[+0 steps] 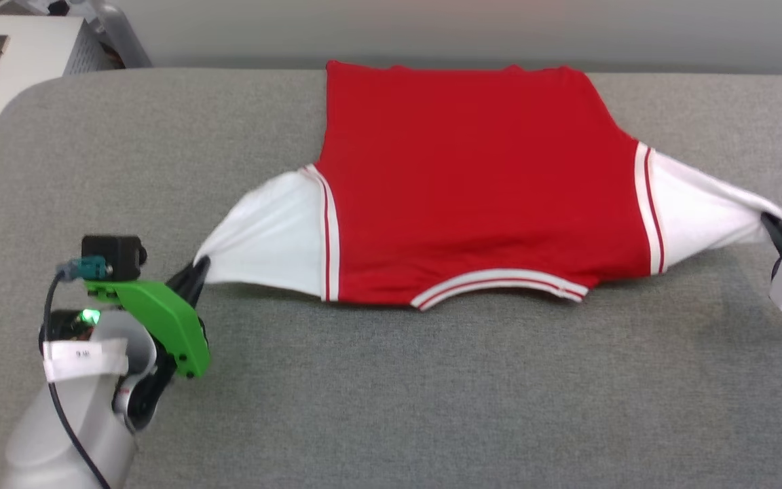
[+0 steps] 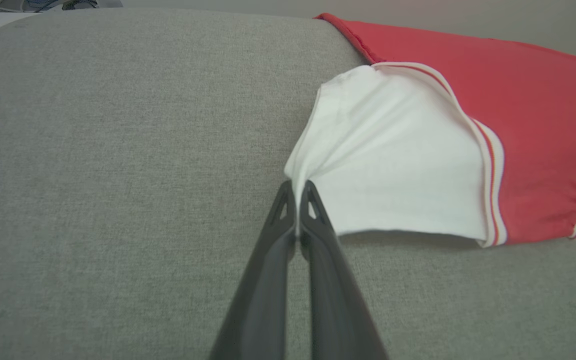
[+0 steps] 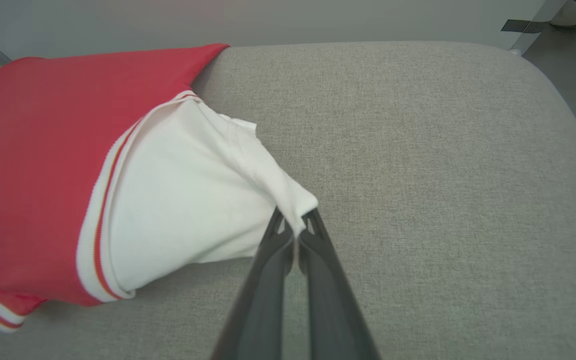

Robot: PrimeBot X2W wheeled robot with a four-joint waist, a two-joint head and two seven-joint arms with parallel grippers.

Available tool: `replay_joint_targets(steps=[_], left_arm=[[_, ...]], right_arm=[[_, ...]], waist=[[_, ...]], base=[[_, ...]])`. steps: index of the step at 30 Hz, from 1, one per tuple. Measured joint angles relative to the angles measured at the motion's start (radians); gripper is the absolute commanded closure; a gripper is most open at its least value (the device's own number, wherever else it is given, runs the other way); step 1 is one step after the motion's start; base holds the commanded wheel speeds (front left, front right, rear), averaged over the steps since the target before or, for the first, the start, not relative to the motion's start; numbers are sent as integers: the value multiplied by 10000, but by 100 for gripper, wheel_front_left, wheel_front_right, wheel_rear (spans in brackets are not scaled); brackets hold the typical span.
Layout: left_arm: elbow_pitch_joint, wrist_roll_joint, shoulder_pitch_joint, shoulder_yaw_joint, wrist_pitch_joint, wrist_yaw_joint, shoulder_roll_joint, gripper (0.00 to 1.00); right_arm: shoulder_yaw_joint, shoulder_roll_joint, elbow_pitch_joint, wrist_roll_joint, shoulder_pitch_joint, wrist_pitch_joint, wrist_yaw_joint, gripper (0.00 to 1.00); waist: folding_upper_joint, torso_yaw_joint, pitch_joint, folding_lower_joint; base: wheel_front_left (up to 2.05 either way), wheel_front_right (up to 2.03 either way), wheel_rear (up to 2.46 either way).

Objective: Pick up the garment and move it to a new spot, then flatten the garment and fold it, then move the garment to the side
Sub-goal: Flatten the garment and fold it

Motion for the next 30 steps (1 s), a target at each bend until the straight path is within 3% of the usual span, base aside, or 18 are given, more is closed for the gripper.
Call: replay_joint_targets(steps=[6,16,23,29,30], left_arm=[[-1760,-600,2147,36,802,343,382,100],[-4903,-1459,5005,341,2008,1517,1058,100],[-6132,-1893,6117,332,2389,1902,1091,100],[-6658,-1935,6114,144,2629,1894,1093,100],[-6778,-1981,6112,115,2721,1881,1095,100]], right_arm=[[-349,-332,-1089,591,1824,865,-2,100],[-2136,-491,-3273,1030,4878,2838,-2,100],[-3676,128,-4788,780,6812,4190,-4,100],[-4564,690,-5777,38,7109,5007,-4,98],[-4625,731,-5940,-117,7107,5170,-4,0]], waist=[[0,4,-876,0],[0,-44,-1875,0],[0,4,-1920,0],[0,92,-1645,0],[0,107,-1579,0]], base=[[0,0,0],[0,0,0],[0,0,0],[0,0,0],[0,0,0]])
